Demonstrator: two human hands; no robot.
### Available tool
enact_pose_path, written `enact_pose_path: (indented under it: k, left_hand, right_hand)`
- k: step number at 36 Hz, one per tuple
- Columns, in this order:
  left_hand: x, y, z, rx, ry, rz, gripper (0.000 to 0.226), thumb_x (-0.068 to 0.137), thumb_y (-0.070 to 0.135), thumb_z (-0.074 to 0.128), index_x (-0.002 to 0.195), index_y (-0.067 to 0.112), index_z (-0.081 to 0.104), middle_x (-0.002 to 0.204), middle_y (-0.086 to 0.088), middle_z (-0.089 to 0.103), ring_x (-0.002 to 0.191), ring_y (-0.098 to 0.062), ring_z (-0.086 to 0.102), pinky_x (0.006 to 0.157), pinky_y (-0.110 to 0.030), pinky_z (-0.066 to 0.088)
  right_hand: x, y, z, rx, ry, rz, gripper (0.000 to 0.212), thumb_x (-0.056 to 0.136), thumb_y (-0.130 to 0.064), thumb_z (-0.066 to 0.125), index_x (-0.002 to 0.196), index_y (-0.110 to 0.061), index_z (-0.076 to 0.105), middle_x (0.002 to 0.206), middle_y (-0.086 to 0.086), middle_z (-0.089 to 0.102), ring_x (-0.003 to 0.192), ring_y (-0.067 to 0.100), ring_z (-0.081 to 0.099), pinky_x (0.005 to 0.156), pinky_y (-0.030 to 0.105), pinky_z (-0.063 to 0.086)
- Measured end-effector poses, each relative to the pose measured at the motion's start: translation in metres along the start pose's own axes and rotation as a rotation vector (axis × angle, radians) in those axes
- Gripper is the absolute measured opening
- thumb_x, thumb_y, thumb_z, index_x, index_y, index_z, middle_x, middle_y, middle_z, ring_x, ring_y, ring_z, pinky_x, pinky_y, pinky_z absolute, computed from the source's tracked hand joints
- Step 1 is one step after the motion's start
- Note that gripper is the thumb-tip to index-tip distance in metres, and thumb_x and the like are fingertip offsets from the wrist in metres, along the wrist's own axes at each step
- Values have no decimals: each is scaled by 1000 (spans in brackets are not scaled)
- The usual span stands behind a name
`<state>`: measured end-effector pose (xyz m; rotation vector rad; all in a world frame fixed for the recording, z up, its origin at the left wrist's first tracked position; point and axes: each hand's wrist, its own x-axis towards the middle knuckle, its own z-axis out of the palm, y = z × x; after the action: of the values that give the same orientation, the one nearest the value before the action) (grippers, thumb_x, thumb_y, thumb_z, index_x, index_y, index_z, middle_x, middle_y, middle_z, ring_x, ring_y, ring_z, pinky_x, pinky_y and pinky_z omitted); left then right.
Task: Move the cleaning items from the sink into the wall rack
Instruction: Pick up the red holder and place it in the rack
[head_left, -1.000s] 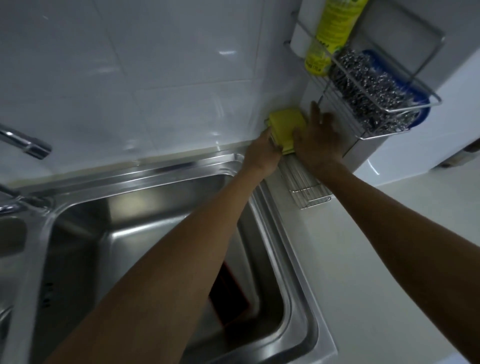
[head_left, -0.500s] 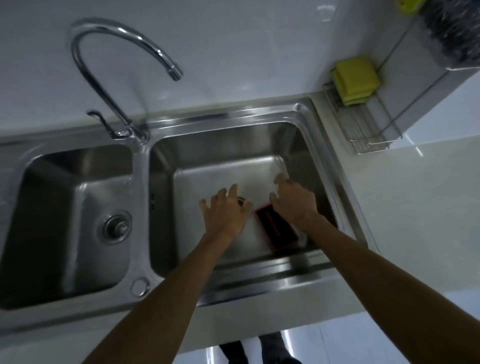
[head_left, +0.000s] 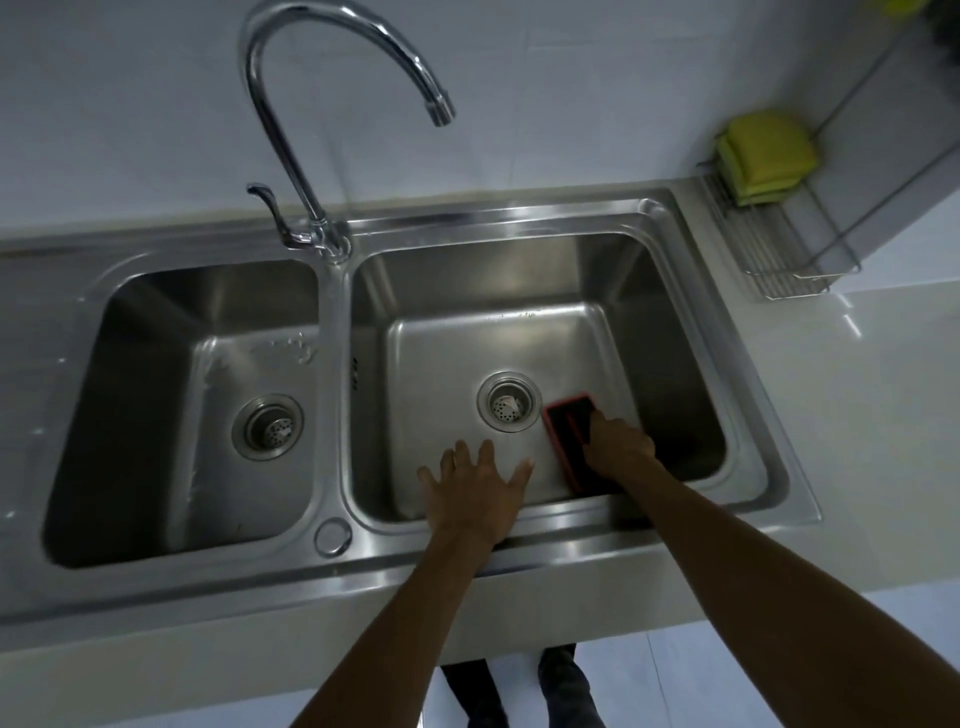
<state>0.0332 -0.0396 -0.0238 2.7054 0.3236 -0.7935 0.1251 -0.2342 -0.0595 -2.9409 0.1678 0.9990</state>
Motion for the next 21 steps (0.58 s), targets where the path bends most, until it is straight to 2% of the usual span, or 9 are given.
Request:
enact_pose_path:
  k: [6,13,21]
  left_hand:
    - [-1,2,-1,5,-14,-20,87,91,81,12,161,31,26,171,-8,21,157,-29,19,122,-62,8]
    - [-2,0,0,19,1,10,86,93,79,10,161,29,25,171,-8,21,157,-29,19,123,-60,11]
    - [2,0,3,-41,-4,20,89,93,79,14,164,25,17,173,-5,15,159,-27,15,125,-57,10]
  right_hand:
    - [0,-4,-1,102,40,-38,48,97,-28,49,141,-8,42,128,20,59,115,38,61,92,41,48]
    - [-4,-6,-3,131,139,-89,43,101,-40,44,126,-7,54,119,18,64,106,35,64,86,38,49]
    - [-10,-4,-18,137,214,-100,40,101,-41,44,123,-10,58,115,16,65,101,32,65,80,35,49]
